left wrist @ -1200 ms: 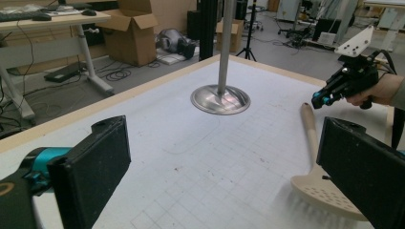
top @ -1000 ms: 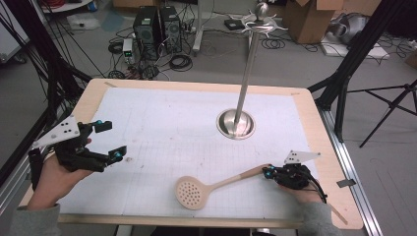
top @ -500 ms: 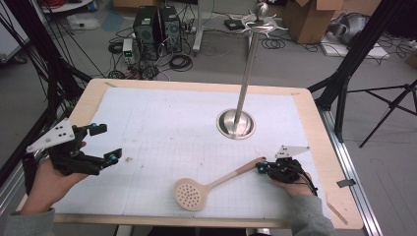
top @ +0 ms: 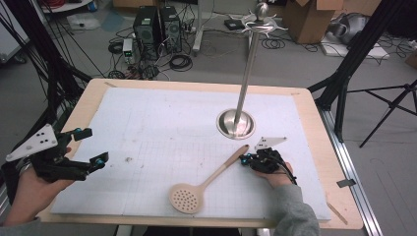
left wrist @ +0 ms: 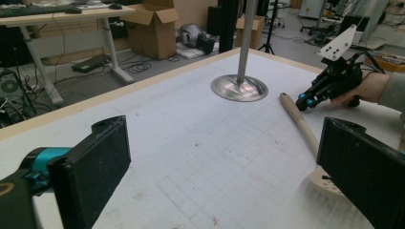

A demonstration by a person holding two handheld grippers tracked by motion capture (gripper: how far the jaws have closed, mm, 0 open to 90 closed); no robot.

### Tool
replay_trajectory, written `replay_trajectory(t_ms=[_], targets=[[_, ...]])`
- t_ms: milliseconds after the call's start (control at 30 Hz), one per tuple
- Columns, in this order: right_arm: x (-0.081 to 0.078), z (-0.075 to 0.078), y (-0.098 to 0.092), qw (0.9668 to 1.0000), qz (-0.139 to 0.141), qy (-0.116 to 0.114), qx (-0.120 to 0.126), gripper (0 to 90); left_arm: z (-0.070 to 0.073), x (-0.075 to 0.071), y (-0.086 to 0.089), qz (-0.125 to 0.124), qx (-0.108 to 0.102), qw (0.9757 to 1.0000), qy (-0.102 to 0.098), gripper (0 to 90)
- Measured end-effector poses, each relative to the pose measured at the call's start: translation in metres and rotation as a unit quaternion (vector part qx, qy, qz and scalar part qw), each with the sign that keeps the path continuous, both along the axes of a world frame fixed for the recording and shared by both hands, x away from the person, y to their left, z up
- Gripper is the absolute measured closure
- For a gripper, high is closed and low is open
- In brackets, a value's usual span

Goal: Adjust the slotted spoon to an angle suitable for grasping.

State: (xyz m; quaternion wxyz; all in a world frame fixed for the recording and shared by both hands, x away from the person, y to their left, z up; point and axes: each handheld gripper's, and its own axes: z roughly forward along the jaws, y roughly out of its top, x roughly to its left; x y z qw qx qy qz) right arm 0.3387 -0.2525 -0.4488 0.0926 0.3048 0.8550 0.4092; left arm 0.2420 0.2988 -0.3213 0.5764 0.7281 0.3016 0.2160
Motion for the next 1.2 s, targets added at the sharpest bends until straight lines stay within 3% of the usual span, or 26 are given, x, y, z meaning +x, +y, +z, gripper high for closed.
replay_trajectory(t_ms=[567, 1067, 1200], targets=[[0.018, 0.000, 0.052, 0.9989, 0.046, -0.003, -0.002, 90.0, 0.000, -0.015, 0.021, 0.026, -0.002, 0.9997, -0.002, 4.7], [0.032, 0.000, 0.082, 0.9985, 0.053, -0.010, -0.003, 90.0, -0.003, -0.028, 0.034, 0.044, 0.002, 0.9990, 0.002, 4.7], [0.025, 0.013, 0.086, 0.9975, 0.066, -0.019, 0.020, 90.0, -0.001, -0.029, 0.036, 0.046, 0.000, 0.9990, -0.002, 4.7]])
